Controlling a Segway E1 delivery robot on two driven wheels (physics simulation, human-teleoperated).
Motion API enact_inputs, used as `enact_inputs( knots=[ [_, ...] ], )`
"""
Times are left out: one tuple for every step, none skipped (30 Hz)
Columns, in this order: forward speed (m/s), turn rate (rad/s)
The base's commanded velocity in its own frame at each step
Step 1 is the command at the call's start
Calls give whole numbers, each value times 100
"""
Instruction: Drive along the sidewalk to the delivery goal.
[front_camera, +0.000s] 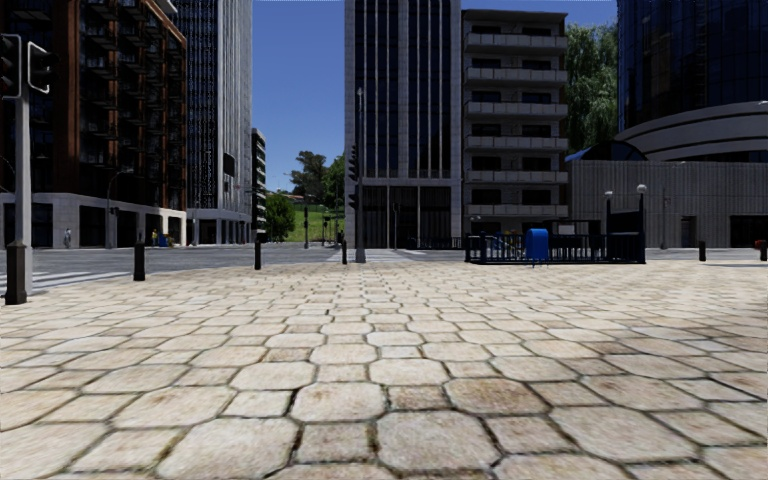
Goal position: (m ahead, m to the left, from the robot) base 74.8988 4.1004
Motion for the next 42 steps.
enact_inputs(
  knots=[
    [200, 0],
    [200, 0],
    [200, 0],
    [200, 0],
    [200, 0],
    [200, 0],
    [200, 0],
    [200, 0],
    [200, 0],
    [200, 0],
    [200, 0],
    [200, 0],
    [200, 0],
    [200, 0],
    [200, 0],
    [200, 0],
    [200, 0],
    [200, 0],
    [200, 0],
    [200, 0],
    [200, 0],
    [200, 0],
    [200, 0],
    [200, 0],
    [200, 0],
    [200, 0],
    [200, 0],
    [200, 0],
    [200, 0],
    [200, 0],
    [200, 0],
    [200, 0],
    [200, 0],
    [200, 0],
    [200, 0],
    [200, 0],
    [200, 0],
    [200, 0],
    [200, 0],
    [200, 0],
    [200, 0],
    [200, 0]
  ],
)
